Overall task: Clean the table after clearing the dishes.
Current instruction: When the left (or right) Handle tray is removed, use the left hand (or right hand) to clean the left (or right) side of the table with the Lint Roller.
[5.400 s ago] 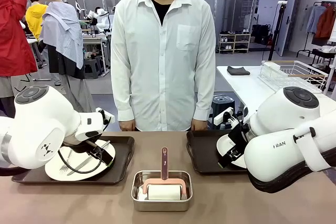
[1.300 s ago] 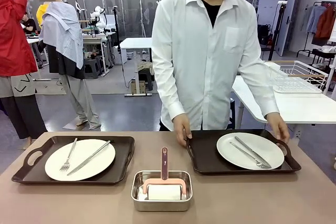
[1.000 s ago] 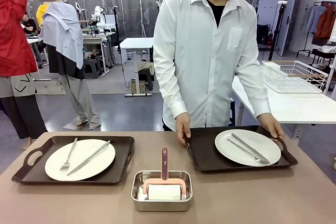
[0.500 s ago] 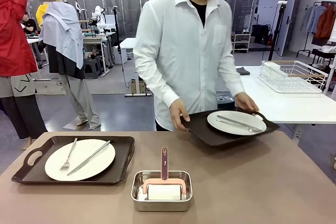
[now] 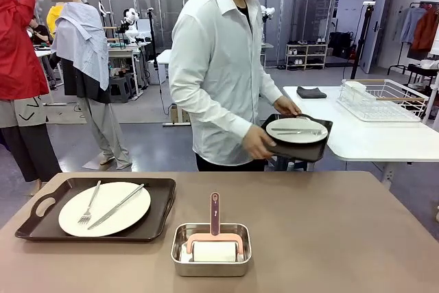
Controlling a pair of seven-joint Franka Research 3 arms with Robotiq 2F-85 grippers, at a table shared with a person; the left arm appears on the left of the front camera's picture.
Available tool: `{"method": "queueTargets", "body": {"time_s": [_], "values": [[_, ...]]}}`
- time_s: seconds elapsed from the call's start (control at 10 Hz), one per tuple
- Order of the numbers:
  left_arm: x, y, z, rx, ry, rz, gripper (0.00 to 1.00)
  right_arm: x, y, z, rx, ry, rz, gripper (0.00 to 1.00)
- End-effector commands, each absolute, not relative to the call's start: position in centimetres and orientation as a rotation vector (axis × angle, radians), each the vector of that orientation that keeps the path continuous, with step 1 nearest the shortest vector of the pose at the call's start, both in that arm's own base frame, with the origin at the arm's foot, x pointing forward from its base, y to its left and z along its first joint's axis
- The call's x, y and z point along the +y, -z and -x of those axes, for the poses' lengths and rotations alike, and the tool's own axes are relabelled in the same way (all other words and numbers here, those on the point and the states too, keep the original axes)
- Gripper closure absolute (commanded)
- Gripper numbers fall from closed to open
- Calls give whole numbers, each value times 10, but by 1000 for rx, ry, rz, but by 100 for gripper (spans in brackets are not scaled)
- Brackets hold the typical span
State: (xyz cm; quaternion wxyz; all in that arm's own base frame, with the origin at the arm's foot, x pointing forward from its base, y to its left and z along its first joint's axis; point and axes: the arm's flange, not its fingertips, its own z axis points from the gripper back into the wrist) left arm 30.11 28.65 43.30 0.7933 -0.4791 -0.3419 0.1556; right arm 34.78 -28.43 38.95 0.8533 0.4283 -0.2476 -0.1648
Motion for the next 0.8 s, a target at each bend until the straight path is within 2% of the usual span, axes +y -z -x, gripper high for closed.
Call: {"method": "queueTargets", "body": {"time_s": [0.0,0.1,0.3,0.5,0.7], "values": [[287,-434,-296,-736,-316,1036,0,-284,-390,-345,-519,342,-901,0],[287,-434,-296,-736,-316,1036,0,-284,-389,-348,-521,347,-901,0],[287,-434,-296,-736,-316,1036,0,-218,-425,-398,-501,142,-800,0],[287,-434,-296,-736,-316,1036,0,-127,-474,-448,-481,-102,-720,0],[287,-434,-296,-736,-316,1036,0,-39,-486,-473,-456,-279,-576,0]]}}
